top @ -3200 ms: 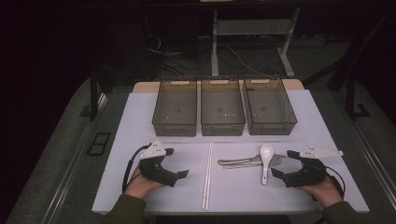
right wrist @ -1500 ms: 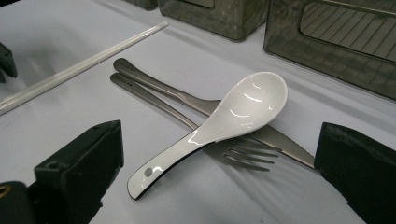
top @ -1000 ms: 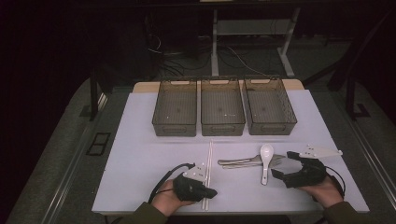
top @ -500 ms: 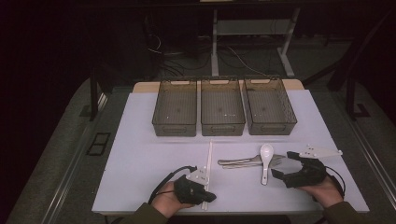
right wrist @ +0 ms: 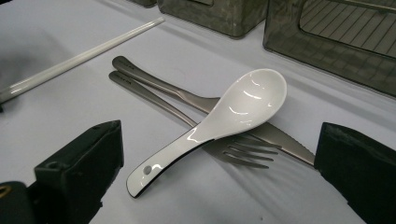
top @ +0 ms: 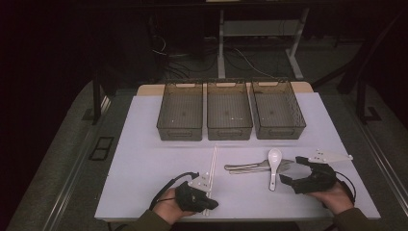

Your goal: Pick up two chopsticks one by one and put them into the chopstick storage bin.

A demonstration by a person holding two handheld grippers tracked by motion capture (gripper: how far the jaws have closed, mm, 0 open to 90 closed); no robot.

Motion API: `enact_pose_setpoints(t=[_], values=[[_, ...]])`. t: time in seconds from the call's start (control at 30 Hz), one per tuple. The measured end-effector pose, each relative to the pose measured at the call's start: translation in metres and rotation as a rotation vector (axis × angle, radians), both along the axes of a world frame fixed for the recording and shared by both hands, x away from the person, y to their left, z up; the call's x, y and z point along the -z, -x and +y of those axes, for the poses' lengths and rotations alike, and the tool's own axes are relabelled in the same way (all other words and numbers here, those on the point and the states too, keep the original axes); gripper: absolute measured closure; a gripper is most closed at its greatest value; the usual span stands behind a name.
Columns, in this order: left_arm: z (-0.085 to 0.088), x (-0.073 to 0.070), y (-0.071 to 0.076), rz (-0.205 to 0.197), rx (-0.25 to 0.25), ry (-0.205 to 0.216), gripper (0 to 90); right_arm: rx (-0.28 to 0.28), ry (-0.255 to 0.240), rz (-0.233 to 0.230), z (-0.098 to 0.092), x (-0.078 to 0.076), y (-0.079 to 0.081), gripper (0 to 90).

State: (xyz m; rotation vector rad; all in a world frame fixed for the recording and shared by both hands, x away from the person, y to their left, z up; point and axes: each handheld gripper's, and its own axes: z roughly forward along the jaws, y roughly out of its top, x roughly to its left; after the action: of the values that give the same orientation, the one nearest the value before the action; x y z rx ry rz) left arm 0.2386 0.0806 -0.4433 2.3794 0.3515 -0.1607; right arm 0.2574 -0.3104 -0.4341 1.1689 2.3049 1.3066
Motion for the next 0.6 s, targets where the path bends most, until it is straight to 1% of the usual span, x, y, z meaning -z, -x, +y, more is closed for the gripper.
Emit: enact_pose_setpoints(t=[0.2, 0.23, 0.47, 0.53, 0.6], values=[[0.006, -0.001, 0.0, -0.005, -0.01, -0.012, 88.7, 0.001, -0.001, 0.001, 0.0, 0.0, 0.0, 1.3], [0.008, -0.002, -0.002, -0.016, 0.013, -0.036, 88.6, 0.001, -0.001, 0.001, 0.0, 0.0, 0.0, 1.3], [0.017, -0.003, -0.002, -0.008, -0.024, -0.043, 88.6, 0.001, -0.001, 0.002, 0.0, 0.0, 0.0, 1.3], [0.019, -0.003, -0.002, -0.014, -0.028, -0.043, 88.7, 0.001, -0.001, 0.002, 0.0, 0.0, 0.0, 1.3], [0.02, -0.003, -0.002, -0.008, -0.036, -0.042, 88.6, 0.001, -0.001, 0.002, 0.0, 0.0, 0.0, 1.3]])
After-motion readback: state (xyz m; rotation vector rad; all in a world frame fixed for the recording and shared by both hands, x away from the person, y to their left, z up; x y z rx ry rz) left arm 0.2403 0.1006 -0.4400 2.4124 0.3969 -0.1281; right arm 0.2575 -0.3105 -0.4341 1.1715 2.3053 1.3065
